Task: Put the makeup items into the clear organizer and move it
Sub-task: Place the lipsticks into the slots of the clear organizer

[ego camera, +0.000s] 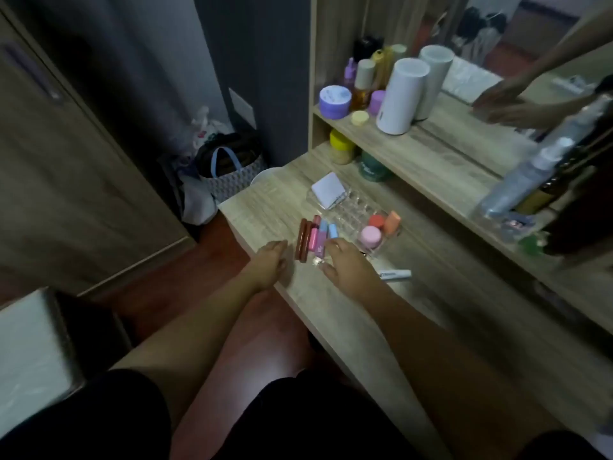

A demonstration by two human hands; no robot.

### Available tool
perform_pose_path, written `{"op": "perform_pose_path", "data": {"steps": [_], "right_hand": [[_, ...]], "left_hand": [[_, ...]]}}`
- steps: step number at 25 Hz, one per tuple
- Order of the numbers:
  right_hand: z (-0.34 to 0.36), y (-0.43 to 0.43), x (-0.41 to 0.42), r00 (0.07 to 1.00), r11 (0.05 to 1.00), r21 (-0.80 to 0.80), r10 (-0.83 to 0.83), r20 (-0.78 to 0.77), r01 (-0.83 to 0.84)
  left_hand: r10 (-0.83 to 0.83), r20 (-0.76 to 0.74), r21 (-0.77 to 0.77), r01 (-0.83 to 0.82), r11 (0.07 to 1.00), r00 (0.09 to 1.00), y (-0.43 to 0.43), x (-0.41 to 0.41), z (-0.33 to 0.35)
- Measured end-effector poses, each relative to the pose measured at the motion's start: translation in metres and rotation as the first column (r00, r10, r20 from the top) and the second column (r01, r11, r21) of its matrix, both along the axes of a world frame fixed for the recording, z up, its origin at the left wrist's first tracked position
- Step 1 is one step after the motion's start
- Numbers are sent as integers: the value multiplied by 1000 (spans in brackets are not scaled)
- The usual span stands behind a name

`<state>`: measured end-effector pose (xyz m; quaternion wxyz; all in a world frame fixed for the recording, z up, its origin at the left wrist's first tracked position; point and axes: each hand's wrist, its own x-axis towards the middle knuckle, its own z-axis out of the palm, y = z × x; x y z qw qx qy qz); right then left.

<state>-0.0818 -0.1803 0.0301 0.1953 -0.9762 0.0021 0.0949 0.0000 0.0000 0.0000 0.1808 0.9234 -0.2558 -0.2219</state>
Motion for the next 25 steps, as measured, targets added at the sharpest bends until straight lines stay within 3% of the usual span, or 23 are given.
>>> {"op": "perform_pose_path", "data": {"steps": [4, 11, 17, 25], "right_hand": [[-5, -5, 42, 999, 1000, 26, -10, -42, 12], [-25, -10, 95, 994, 1000, -4, 21, -107, -21], [-38, -14, 109, 988, 992, -84, 84, -126, -95], [-44, -14, 115, 987, 993, -53, 103, -122, -110]], "left_hand": [[56, -61, -56, -59, 997, 997, -8, 38, 0], [-69, -270, 53, 87, 995, 960, -29, 95, -14], [-152, -298, 73, 181, 981, 942, -38, 116, -23], [-234, -265, 6, 244, 970, 935, -34, 119, -32]]}}
